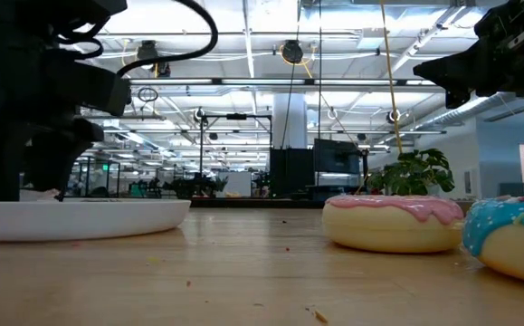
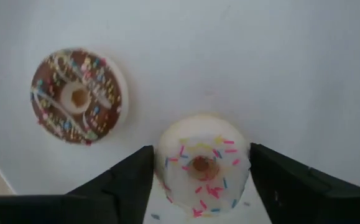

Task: Pick & Place donuts
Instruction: Put the small white donut on the white plate, then put the small blue donut on the white plate

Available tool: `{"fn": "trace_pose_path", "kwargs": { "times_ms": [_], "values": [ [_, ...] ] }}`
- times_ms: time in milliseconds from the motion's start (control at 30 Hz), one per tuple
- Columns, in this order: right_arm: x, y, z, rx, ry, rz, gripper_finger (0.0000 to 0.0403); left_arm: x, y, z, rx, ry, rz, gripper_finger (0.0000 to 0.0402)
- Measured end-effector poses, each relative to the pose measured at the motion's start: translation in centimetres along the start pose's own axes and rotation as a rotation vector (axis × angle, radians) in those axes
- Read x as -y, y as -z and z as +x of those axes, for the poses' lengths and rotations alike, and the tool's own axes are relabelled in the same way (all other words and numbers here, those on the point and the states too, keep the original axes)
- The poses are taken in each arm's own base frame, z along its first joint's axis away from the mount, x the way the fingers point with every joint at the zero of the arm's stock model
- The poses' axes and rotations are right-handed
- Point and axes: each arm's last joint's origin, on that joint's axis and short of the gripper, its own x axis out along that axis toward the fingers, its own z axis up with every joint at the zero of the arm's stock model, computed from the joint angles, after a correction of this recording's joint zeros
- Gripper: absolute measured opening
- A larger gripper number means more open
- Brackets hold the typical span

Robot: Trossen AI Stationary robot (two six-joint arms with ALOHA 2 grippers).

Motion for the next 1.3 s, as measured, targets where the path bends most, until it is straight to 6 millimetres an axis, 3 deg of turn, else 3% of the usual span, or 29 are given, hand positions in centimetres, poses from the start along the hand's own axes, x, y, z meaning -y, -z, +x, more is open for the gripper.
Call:
{"fn": "trace_pose_path", "kwargs": {
  "times_ms": [267,400,533,733,900,1167,1300],
  "values": [
    [0.0,0.0,0.0,-0.003,0.000,-0.001,0.0000,0.4,-0.8,-1.0,0.021,0.005,0.060,0.0336],
    [0.0,0.0,0.0,-0.003,0.000,-0.001,0.0000,0.5,-1.3,-2.3,-0.005,-0.009,0.067,0.0346],
    [0.0,0.0,0.0,-0.003,0.000,-0.001,0.0000,1.2,-2.6,-4.8,0.005,0.024,0.049,0.0333],
    [0.0,0.0,0.0,-0.003,0.000,-0.001,0.0000,2.7,-4.9,-10.1,0.108,0.091,-0.002,0.0265],
    [0.0,0.0,0.0,-0.004,0.000,-0.001,0.0000,4.5,-5.2,-13.7,0.184,0.127,0.042,0.0183],
    [0.0,0.0,0.0,-0.004,0.000,-0.001,0.0000,6.3,-4.3,-14.4,0.215,0.135,0.089,0.0029],
    [0.0,0.0,0.0,-0.004,0.000,0.000,0.0000,6.7,-4.2,-14.2,0.214,0.131,0.075,0.0011]
  ]
}}
